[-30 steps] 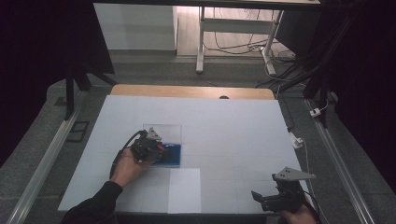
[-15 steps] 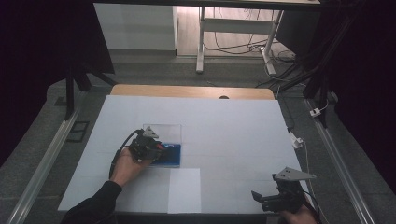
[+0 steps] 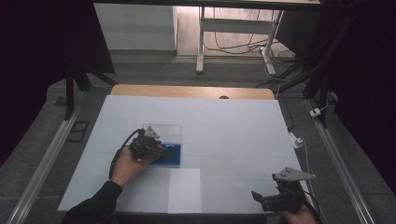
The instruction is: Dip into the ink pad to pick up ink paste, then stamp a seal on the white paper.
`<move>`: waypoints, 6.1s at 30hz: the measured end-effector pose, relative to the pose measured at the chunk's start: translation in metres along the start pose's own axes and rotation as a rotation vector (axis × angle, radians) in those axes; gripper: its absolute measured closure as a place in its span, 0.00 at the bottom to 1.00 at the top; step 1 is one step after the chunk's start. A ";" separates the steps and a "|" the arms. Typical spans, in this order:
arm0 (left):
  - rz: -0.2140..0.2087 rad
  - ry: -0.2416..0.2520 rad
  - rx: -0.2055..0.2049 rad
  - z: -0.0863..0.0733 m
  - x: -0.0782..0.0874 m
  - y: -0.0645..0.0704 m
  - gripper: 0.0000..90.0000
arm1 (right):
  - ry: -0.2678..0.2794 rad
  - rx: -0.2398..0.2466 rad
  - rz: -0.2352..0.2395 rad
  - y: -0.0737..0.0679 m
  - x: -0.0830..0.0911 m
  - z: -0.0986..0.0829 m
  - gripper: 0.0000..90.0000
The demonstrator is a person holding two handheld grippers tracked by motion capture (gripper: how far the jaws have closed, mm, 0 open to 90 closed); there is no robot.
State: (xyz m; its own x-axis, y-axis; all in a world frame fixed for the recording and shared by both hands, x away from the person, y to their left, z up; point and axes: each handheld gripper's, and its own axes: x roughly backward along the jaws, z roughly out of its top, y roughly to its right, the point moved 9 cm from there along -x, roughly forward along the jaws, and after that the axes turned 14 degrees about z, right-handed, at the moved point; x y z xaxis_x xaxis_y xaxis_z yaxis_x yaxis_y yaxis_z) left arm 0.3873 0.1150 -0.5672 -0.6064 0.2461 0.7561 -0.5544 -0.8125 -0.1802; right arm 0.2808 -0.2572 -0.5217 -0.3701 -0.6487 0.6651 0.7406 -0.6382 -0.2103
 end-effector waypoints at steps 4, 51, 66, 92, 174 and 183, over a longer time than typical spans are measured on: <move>-0.008 0.024 -0.001 0.003 0.005 -0.001 0.64 | 0.001 -0.001 0.000 0.000 0.000 0.000 0.00; -0.129 0.133 0.016 0.000 0.059 0.031 0.64 | 0.014 -0.006 0.003 0.000 0.001 0.001 0.00; -0.185 0.137 -0.034 -0.001 0.069 0.061 0.64 | 0.013 -0.004 0.001 0.000 0.001 0.001 0.00; -0.251 0.152 -0.121 0.005 0.065 0.106 0.64 | 0.008 0.000 0.001 0.000 0.001 0.000 0.00; -0.192 0.068 -0.256 -0.016 0.028 0.129 0.64 | -0.002 0.012 -0.001 -0.002 0.000 0.000 0.01; -0.221 0.067 -0.234 -0.013 0.030 0.128 0.64 | -0.003 0.012 -0.001 -0.002 0.000 0.000 0.01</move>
State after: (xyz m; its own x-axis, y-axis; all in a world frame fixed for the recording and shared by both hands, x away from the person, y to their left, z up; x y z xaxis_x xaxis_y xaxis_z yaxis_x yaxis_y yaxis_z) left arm 0.2907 0.0251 -0.5762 -0.4883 0.4437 0.7515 -0.7881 -0.5939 -0.1614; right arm 0.2796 -0.2561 -0.5216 -0.3690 -0.6469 0.6674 0.7470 -0.6336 -0.2012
